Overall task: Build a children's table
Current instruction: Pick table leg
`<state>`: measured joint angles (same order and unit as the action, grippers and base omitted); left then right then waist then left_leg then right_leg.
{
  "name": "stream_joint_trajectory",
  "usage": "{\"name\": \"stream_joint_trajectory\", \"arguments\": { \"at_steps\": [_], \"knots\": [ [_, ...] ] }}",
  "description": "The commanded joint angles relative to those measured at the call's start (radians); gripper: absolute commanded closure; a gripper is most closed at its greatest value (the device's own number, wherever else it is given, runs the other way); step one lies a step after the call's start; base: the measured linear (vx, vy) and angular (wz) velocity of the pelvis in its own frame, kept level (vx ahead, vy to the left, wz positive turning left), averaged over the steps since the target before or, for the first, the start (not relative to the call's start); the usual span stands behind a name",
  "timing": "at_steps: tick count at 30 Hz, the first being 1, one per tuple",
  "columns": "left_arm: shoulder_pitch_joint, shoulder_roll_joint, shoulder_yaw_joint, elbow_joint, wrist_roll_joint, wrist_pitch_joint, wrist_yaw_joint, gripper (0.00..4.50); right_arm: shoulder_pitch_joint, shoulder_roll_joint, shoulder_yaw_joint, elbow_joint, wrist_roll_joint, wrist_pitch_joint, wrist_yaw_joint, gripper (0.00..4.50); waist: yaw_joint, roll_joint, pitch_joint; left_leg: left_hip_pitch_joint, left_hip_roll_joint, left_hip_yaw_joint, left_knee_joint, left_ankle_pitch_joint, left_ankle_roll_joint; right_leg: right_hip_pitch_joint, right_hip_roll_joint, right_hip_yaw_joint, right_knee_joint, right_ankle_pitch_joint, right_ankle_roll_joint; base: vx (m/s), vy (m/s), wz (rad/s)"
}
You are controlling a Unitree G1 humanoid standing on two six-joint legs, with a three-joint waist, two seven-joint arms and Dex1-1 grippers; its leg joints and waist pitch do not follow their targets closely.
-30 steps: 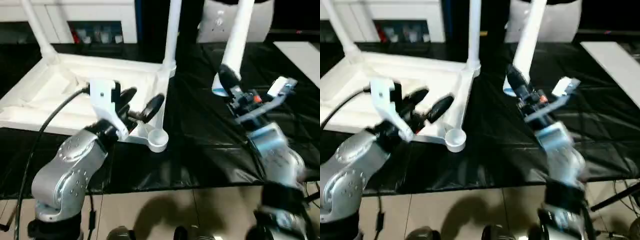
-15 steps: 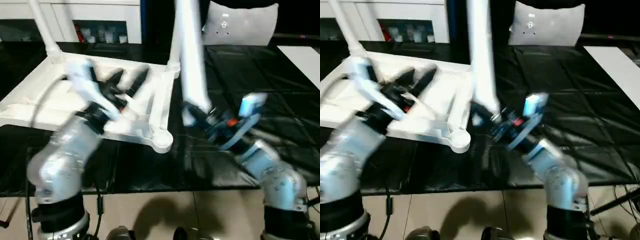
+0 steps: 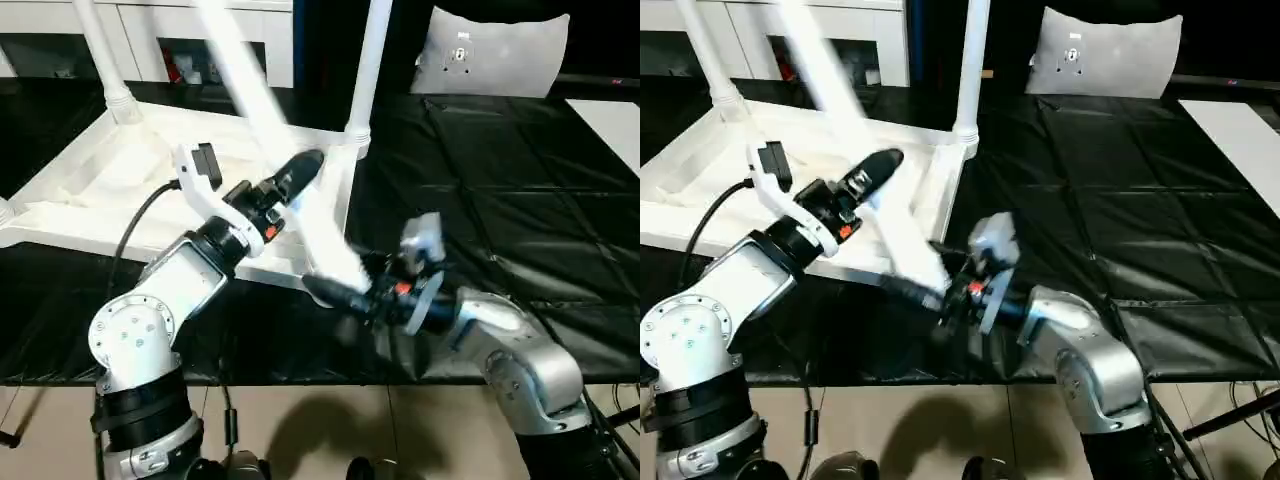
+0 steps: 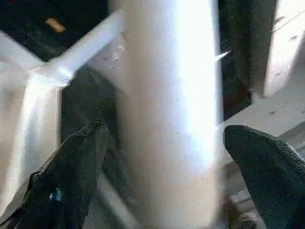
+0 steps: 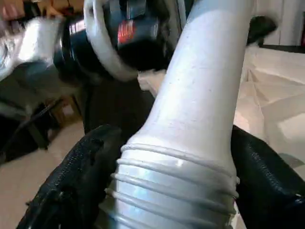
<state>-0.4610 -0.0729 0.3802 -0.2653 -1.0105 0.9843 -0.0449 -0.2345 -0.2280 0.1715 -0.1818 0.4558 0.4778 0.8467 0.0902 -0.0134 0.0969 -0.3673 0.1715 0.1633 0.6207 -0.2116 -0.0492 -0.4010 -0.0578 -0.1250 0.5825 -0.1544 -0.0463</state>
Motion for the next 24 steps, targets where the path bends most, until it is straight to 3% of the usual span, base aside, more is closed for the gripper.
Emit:
{"name": "stream_joint_trajectory", "arguments": {
  "at_steps": [1,2,5,10,24],
  "knots": [
    [-0.012,-0.007,0.007,-0.010,-0.019,0.007,0.017,0.37,0.004,-0.009,0.004,0.001,-0.014,-0.025,0.001,1.33,0.002,0.004,-0.086,0.002,0.058,-0.025,-0.070,-0.079,0.058,0.062,-0.097,0.064,-0.083,-0.363,-0.056,0.000,0.000,0.00],
    [-0.013,-0.012,0.015,-0.010,-0.034,0.003,0.017,0.37,0.006,-0.017,0.014,0.010,-0.028,-0.032,0.002,1.33,0.000,0.000,-0.085,0.000,0.057,-0.024,-0.069,-0.081,0.059,0.063,-0.097,0.064,-0.084,-0.370,-0.053,0.000,0.000,0.00],
    [-0.017,-0.019,0.025,-0.010,-0.073,-0.001,0.023,0.37,0.013,-0.031,0.034,0.025,-0.058,-0.049,0.008,1.33,0.001,0.002,-0.084,0.001,0.056,-0.025,-0.069,-0.078,0.057,0.063,-0.096,0.063,-0.086,-0.391,-0.036,0.000,0.000,0.00],
    [-0.010,-0.015,0.020,-0.018,-0.146,0.008,0.046,0.37,0.008,-0.038,0.049,0.046,-0.082,-0.070,0.006,1.33,0.001,0.004,-0.086,0.002,0.058,-0.026,-0.069,-0.084,0.058,0.062,-0.094,0.062,-0.085,-0.386,-0.041,0.000,0.000,0.00],
    [0.007,0.031,-0.004,-0.020,-0.171,0.002,0.046,0.37,0.001,-0.049,0.062,0.066,-0.102,-0.098,0.012,1.35,0.001,0.005,-0.088,0.002,0.059,-0.026,-0.069,-0.072,0.059,0.064,-0.093,0.064,-0.077,-0.348,-0.053,0.000,0.000,0.00]
  ]
}}
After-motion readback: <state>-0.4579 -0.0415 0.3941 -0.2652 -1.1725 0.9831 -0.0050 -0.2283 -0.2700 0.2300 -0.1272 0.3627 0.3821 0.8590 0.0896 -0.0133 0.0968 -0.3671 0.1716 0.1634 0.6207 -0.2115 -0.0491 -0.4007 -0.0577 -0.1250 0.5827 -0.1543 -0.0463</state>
